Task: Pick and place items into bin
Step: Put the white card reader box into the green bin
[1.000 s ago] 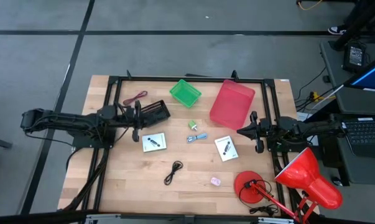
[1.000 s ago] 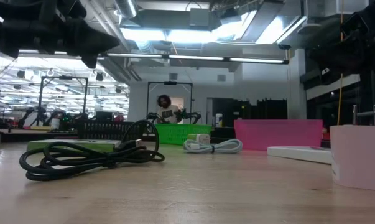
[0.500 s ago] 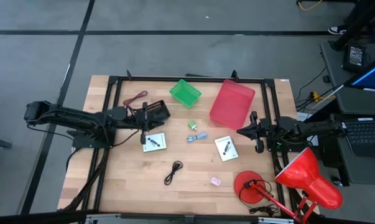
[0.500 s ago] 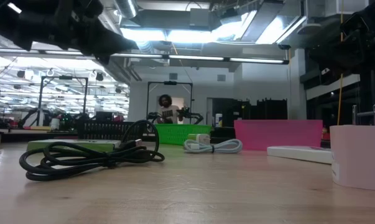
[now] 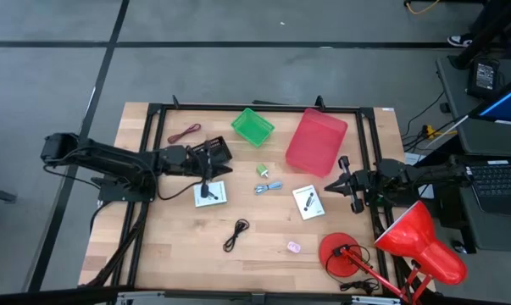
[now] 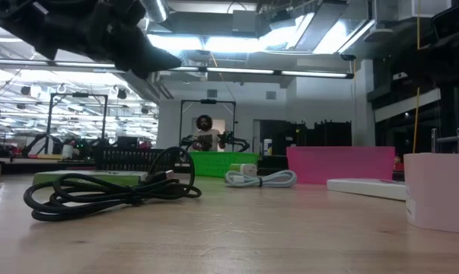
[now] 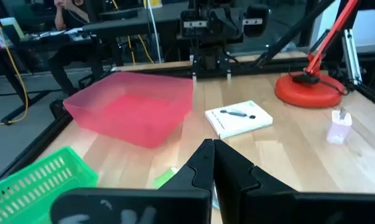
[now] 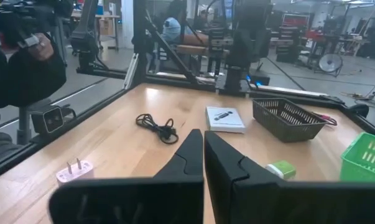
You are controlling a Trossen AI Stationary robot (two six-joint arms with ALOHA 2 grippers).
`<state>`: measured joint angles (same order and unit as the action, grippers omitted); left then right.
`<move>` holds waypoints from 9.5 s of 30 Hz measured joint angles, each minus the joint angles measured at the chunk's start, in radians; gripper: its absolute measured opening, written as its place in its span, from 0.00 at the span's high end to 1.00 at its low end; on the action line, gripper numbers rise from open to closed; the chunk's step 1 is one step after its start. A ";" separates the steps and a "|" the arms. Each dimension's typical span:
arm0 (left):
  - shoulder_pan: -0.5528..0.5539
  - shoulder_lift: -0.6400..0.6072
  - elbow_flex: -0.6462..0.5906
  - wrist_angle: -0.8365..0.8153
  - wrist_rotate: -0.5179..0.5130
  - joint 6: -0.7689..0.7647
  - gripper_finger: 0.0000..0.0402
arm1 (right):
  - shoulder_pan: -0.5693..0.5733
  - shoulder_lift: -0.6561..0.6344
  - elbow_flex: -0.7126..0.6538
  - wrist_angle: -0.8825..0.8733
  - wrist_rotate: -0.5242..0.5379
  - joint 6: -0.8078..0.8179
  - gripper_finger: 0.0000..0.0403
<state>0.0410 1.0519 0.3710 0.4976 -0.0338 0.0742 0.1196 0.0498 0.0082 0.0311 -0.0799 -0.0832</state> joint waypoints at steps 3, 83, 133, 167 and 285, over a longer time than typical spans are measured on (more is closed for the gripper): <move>0.000 0.011 0.018 -0.008 0.000 0.000 1.00 | 0.000 0.000 0.000 0.000 0.000 -0.002 1.00; 0.092 0.477 0.415 -0.044 0.053 0.172 1.00 | 0.316 1.197 0.683 -0.792 0.218 1.055 1.00; 0.092 0.477 0.414 -0.053 0.027 -0.167 1.00 | 0.342 1.290 0.526 -0.554 0.217 0.910 1.00; 0.031 0.484 0.414 -0.059 -0.007 -0.314 0.94 | 0.307 1.294 0.521 -0.430 0.270 0.811 1.00; -0.124 0.882 0.577 -0.158 0.023 -1.116 0.51 | 0.218 1.453 0.527 -0.106 0.217 0.519 1.00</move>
<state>-0.0828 1.9339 0.9482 0.3393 -0.0107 -1.0418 0.3374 1.5026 0.5350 -0.0746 0.1371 0.4355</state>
